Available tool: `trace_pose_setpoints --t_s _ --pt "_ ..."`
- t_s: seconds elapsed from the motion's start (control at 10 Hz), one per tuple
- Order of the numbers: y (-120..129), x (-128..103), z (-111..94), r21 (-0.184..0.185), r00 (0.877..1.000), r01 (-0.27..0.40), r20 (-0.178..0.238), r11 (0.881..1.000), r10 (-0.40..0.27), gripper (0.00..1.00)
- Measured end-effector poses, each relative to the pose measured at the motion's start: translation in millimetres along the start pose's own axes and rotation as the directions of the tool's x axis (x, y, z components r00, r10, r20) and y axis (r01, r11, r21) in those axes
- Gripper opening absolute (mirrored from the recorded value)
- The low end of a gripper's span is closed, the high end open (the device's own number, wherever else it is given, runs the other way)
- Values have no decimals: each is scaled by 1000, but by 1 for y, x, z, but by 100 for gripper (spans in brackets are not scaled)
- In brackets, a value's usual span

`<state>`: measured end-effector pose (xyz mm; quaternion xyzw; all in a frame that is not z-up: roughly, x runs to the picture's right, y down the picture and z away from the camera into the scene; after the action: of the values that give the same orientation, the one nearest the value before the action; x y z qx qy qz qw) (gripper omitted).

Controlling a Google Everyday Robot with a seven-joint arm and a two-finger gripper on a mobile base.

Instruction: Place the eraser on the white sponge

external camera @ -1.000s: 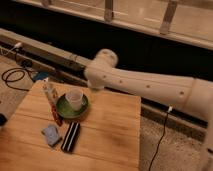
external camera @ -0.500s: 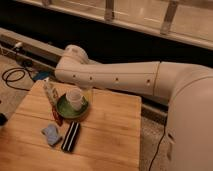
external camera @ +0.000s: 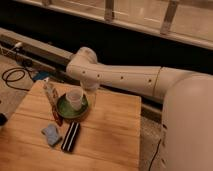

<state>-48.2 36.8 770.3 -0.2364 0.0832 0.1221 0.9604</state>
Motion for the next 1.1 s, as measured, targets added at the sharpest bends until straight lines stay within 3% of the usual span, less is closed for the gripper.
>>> trace_pose_setpoints --t_s 0.4,0.7,1.1 --pt "28 18 23 -103 996 -87 21 991 90 80" --pt "63 16 15 -139 988 -124 77 983 135 80" --pt "94 -2 5 -157 983 -95 144 983 118 80"
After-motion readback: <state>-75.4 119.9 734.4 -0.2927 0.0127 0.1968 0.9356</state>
